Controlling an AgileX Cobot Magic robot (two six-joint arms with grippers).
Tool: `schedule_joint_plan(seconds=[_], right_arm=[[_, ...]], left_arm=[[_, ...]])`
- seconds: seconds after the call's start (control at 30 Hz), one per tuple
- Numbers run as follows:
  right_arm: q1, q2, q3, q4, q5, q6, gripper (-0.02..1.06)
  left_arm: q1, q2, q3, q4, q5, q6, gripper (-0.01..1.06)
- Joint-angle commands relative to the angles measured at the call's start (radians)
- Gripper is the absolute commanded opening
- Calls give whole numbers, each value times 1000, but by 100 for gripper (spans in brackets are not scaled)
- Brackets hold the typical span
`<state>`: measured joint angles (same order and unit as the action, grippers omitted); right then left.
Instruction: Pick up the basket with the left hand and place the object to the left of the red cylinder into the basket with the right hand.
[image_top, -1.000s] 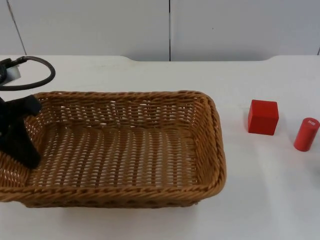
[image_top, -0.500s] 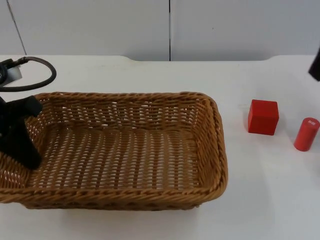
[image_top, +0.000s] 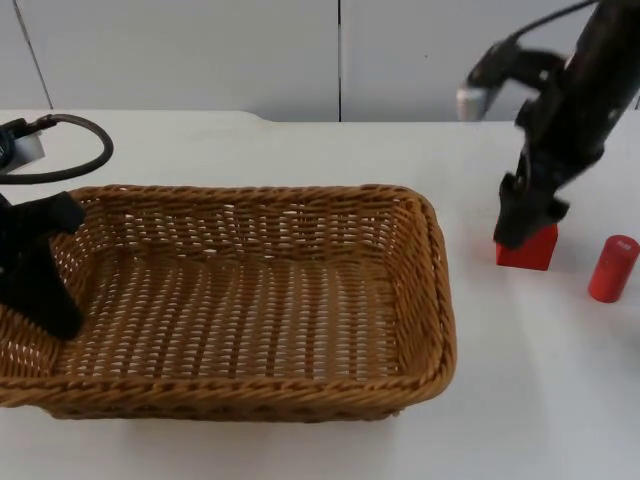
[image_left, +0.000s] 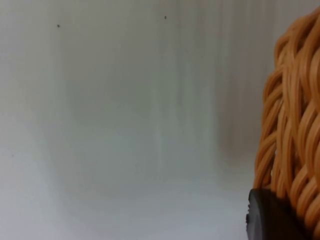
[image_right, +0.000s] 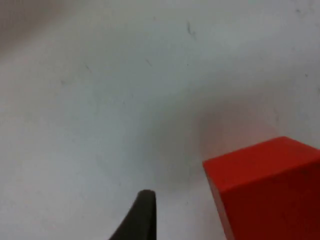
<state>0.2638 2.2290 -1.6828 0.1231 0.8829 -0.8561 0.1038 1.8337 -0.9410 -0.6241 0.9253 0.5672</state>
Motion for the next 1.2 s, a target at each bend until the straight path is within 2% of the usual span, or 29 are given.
schedule_joint_plan(seconds=[0.0,0.17,0.27,0.3,0.43,0.53,0.6,0.63,0.73,0.77,0.87,1.17], right_arm=[[17,38,-10,-54,-28,-2,88],[16,72,-10,-103,-75,56,77],[14,74,-10,-123,-84,63,50],[14,74,-10,-123,-84,63,50],[14,26,-10,-114,-57,63,1],[14,-41,-12,-112,-20,113,0],[14,-145,-12,-114,57,214,0],[14,-145,-12,-114,57,214,0],[14,-269,-12,-123,143,382,0],[14,-269,-12,-123,143,382,0],[14,-366,-12,-123,167,498,0],[14,-478,-12,-109,194,557,0]], left_arm=[[3,-5,-1,-19,28,9,0],[3,-5,-1,-19,28,9,0],[3,-5,-1,-19,28,9,0],[3,-5,-1,-19,28,9,0],[3,-5,-1,-19,26,9,0],[3,-5,-1,-19,26,9,0],[3,-5,-1,-23,26,9,0],[3,-5,-1,-23,26,9,0],[3,-5,-1,-25,26,9,0],[3,-5,-1,-25,26,9,0],[3,-5,-1,-27,26,9,0],[3,-5,-1,-27,22,9,0]])
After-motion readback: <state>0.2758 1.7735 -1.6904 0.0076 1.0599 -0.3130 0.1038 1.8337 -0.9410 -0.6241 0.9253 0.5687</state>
